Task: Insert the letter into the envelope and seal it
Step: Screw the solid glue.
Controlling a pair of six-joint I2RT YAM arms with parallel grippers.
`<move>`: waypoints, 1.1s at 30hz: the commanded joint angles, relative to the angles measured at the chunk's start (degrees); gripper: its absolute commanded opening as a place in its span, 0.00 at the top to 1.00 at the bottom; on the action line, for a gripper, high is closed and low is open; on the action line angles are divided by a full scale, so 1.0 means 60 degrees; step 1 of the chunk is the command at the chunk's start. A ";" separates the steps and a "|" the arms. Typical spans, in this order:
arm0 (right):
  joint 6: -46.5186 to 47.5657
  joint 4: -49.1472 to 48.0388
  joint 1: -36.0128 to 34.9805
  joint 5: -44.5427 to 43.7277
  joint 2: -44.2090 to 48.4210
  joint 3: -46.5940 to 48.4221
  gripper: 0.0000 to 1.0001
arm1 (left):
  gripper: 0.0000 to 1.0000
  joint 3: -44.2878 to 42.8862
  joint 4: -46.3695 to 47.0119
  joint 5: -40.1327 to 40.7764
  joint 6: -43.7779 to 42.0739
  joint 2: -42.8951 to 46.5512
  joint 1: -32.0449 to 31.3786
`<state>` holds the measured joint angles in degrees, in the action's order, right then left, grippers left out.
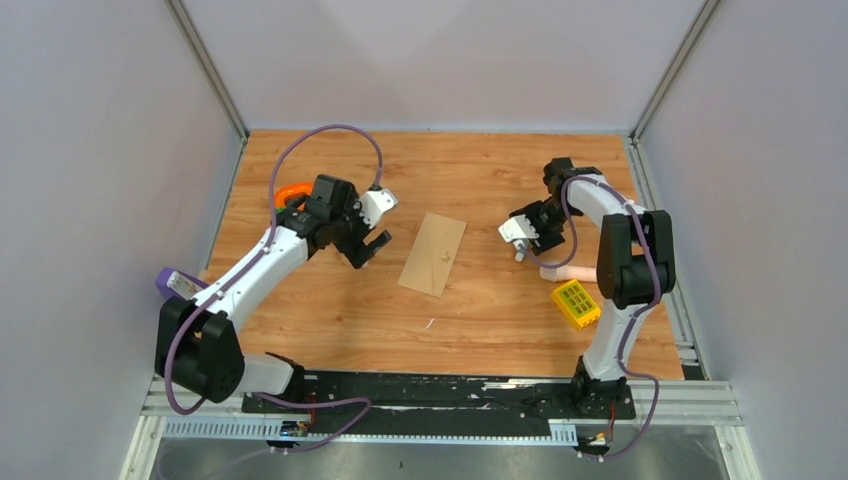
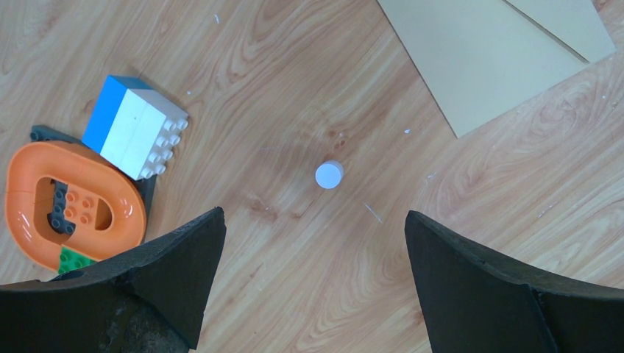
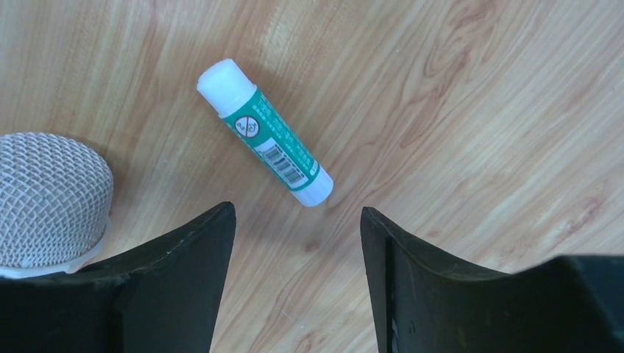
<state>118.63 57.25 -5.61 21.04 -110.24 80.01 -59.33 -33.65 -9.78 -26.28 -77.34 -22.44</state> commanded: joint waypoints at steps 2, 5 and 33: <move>0.2410 0.0182 -0.0230 -0.0045 -0.0285 0.0243 0.38 | 0.00 -0.0166 0.0151 -0.0056 0.0154 0.0013 0.0116; 0.2480 -0.0033 -0.0374 -0.0035 -0.0290 0.0115 0.39 | 0.00 -0.0100 0.0178 -0.0043 0.0161 0.0015 0.0158; 0.2581 -0.0347 -0.0633 -0.0261 -0.0182 -0.0578 0.74 | 0.00 -0.0168 0.0143 -0.0169 0.0190 -0.0293 0.0297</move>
<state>119.02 54.06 -9.19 17.63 -112.29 78.43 -59.31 -33.63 -9.98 -26.06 -78.96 -21.17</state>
